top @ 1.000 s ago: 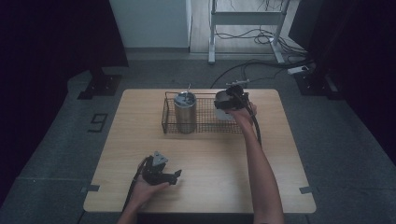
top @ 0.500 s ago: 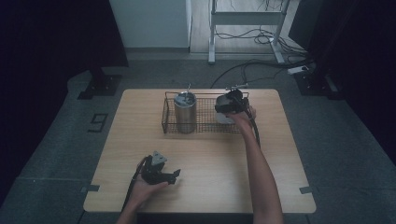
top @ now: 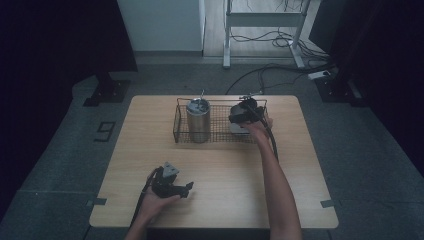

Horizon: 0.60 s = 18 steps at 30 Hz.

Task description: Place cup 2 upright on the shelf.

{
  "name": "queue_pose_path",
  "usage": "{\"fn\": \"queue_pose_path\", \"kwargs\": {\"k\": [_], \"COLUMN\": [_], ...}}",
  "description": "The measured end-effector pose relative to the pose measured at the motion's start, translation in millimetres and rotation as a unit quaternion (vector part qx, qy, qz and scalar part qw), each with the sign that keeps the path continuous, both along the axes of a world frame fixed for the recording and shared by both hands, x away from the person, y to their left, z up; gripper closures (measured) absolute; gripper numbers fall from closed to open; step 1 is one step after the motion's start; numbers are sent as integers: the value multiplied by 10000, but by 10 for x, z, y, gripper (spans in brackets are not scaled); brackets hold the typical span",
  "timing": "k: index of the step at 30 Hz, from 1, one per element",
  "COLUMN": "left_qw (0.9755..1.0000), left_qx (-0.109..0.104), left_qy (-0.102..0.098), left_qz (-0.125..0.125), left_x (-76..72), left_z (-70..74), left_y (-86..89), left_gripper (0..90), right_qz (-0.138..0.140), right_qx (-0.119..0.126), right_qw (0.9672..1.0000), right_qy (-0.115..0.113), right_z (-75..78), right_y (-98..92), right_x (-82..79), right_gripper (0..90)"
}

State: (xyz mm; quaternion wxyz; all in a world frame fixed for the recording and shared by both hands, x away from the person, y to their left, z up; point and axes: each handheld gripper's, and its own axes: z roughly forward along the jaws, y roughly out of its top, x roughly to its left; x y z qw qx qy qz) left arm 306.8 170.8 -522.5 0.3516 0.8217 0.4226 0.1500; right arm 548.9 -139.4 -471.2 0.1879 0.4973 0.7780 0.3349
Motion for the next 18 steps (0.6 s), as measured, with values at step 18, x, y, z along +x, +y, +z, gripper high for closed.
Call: {"fn": "queue_pose_path", "kwargs": {"k": [18], "left_qw": [10000], "left_qx": [45], "left_qy": [6], "left_qz": [-5], "left_x": [0], "left_z": [-20], "left_y": [-18], "left_gripper": [138], "right_qz": [99], "right_qx": [-319], "right_qw": [9991], "right_qy": [249], "right_z": [-52], "right_y": [47], "right_x": [-26], "right_gripper": [56]}}
